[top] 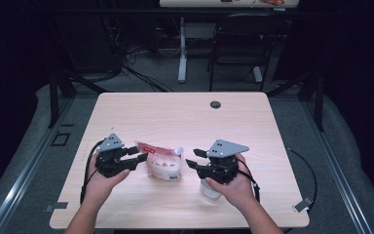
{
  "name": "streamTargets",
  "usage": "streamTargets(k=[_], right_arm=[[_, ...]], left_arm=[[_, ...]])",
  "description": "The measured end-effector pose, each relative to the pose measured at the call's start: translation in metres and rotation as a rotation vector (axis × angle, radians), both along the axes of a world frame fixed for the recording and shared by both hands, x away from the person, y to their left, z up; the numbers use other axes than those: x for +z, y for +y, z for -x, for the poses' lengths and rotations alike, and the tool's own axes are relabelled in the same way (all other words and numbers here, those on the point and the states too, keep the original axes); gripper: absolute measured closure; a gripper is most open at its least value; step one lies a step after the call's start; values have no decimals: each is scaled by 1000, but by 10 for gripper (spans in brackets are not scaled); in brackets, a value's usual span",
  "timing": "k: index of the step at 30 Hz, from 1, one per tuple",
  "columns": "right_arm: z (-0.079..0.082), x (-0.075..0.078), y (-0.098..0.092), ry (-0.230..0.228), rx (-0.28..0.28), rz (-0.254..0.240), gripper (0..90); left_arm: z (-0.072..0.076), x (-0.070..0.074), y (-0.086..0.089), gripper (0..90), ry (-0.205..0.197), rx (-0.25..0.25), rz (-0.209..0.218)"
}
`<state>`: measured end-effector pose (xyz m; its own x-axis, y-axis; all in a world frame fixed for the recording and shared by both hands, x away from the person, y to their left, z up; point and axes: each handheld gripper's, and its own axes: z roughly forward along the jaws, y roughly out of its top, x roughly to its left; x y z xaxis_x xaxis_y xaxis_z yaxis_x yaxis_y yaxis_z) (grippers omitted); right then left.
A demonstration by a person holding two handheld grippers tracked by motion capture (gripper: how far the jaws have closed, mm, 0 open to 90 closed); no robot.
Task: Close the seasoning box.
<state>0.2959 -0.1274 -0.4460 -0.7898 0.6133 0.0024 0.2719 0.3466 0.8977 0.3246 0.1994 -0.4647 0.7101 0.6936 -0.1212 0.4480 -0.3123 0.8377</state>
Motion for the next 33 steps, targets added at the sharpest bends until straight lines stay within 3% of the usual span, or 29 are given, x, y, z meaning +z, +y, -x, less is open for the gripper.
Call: streamTargets(k=[17,24,33], right_arm=[[-20,-17,29,37,33,-5,565],[-22,-21,39,23,30,2,620],[-22,-18,39,40,34,-7,695]], left_arm=[[2,1,0,620,-5,-6,-8],[4,2,0,646,-5,-15,-7],[5,1,2,734,2,1,0]])
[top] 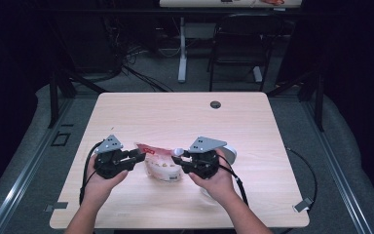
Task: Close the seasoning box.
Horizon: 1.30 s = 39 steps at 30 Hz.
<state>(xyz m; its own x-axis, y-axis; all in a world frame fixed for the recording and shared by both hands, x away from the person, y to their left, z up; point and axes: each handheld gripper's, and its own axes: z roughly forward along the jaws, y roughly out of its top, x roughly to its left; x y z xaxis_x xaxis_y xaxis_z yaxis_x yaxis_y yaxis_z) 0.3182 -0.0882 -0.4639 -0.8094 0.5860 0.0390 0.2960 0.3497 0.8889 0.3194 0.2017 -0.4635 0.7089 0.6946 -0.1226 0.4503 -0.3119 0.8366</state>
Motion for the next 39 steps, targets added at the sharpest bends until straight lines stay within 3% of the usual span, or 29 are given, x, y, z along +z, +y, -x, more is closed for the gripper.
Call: streamTargets(k=[9,29,35,39], right_arm=[[4,2,-1,-7,15,14,707],[21,5,-24,-47,30,49,722],[25,1,-31,-42,40,35,684],[26,3,-33,-22,51,27,640]], left_arm=[[5,2,0,786,25,-17,16],[22,3,-19,863,10,-106,0],[23,3,-17,854,40,-152,38],[25,4,-17,839,37,-160,29]])
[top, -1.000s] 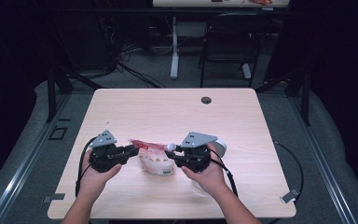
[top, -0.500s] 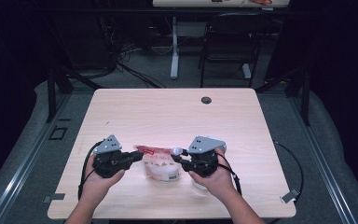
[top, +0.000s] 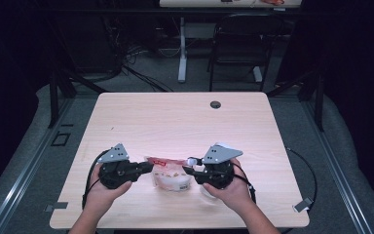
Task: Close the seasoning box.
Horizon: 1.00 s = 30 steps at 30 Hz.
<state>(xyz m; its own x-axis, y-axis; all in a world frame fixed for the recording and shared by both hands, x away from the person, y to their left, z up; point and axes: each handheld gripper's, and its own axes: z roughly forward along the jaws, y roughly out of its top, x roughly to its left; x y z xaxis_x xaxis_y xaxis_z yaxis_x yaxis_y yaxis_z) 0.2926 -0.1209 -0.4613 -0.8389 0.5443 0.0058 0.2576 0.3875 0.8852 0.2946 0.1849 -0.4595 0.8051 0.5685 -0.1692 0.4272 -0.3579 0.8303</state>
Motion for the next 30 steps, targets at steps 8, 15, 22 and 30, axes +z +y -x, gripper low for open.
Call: streamTargets(k=[8,15,22,30], right_arm=[[1,5,0,-5,7,16,599],[2,11,0,-16,13,13,577],[3,24,-2,-60,19,38,541],[0,31,0,-18,38,58,569]], left_arm=[[0,-1,2,818,-12,15,-5],[0,0,2,807,-14,16,-11],[0,0,2,787,-18,19,-18],[-1,0,2,760,-25,26,-23]])
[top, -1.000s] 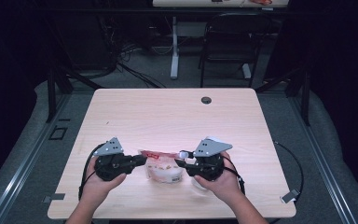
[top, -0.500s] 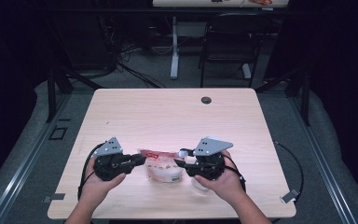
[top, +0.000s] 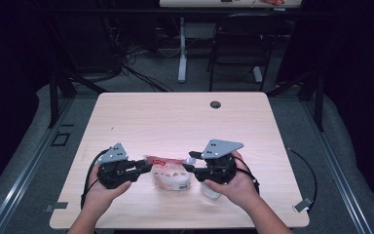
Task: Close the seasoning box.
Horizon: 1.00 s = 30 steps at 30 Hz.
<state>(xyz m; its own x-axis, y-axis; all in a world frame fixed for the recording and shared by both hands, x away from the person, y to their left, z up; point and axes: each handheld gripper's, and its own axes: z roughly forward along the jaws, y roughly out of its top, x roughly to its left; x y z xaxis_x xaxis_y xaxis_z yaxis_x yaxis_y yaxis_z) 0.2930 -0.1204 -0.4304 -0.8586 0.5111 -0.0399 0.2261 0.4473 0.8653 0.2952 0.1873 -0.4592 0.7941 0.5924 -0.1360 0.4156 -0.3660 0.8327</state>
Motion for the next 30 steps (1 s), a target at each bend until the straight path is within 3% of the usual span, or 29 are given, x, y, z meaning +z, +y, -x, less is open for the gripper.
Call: streamTargets(k=[11,15,30], right_arm=[[-4,18,13,-21,39,92,594],[-6,22,18,-26,55,103,601],[-19,29,51,4,117,174,676]], left_arm=[[1,4,5,730,-12,11,0],[1,4,6,724,-22,16,-7],[-2,4,9,701,-18,19,-38]])
